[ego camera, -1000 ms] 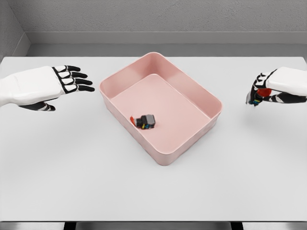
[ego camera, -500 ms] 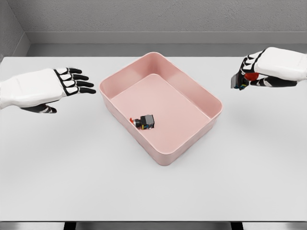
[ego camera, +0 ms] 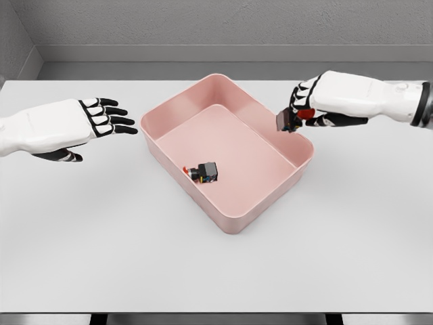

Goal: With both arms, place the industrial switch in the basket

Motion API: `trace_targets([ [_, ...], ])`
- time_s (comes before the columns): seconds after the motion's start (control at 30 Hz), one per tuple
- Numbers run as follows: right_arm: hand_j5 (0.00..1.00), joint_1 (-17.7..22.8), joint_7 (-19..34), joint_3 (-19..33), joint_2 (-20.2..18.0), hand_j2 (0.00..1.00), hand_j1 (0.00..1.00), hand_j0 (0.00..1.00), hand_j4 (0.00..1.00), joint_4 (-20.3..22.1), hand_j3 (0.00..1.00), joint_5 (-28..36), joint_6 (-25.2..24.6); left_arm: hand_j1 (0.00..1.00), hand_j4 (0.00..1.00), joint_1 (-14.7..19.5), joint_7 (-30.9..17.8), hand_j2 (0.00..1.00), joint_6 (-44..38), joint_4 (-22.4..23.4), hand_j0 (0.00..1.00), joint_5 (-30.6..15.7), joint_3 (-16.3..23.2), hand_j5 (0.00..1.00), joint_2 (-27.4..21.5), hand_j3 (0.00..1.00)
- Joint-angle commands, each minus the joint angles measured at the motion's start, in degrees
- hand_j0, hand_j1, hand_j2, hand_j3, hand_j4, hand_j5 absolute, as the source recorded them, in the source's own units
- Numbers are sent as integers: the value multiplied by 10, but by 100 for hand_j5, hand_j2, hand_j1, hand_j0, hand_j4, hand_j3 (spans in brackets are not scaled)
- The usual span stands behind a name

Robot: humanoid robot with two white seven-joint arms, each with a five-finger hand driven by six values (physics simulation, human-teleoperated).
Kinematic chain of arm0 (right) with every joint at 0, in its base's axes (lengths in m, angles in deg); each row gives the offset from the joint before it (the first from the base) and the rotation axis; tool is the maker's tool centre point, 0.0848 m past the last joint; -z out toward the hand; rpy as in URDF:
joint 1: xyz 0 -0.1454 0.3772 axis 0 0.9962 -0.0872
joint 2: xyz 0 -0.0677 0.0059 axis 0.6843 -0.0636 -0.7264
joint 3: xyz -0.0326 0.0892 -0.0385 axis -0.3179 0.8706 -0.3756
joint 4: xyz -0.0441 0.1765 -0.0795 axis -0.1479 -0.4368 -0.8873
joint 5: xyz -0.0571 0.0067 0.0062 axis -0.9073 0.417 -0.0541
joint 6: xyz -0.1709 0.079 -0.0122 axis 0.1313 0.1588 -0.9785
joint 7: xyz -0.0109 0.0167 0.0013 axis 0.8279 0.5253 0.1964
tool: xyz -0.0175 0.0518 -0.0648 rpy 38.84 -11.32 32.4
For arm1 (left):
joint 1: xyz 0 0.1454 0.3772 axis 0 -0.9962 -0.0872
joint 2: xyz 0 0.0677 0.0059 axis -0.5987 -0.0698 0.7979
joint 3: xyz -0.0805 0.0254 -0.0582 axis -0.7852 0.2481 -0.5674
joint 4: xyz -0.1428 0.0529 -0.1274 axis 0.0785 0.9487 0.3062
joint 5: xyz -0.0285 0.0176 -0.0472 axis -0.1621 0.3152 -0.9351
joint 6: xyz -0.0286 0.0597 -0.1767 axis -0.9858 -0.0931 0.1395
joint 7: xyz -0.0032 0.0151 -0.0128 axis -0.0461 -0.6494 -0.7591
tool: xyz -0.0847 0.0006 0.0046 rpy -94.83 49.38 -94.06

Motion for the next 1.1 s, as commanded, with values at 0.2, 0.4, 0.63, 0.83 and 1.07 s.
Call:
trace_targets([
  [0.2,40,-28,20,-35,60,40,40,40,40,0,40,3,-1,100,100,-1,-1,100,-1,0,100,-3,0,100,0,100],
  [0.4,94,-42,20,-34,70,94,94,94,94,1,94,3,-1,100,100,-1,-1,100,-1,0,100,-3,0,100,6,100],
  [0.63,100,-51,18,-34,83,100,100,100,100,0,100,3,-1,100,100,-2,-1,100,-1,-1,100,-3,0,100,6,100],
  [0.83,100,-49,16,-31,41,100,100,100,100,-4,100,4,-1,100,100,-2,1,100,-1,-1,100,-3,0,100,6,100],
  [1.07,100,48,12,59,-60,100,100,100,100,-26,100,11,-1,100,100,-2,1,100,-1,-2,100,-3,-1,100,8,100],
])
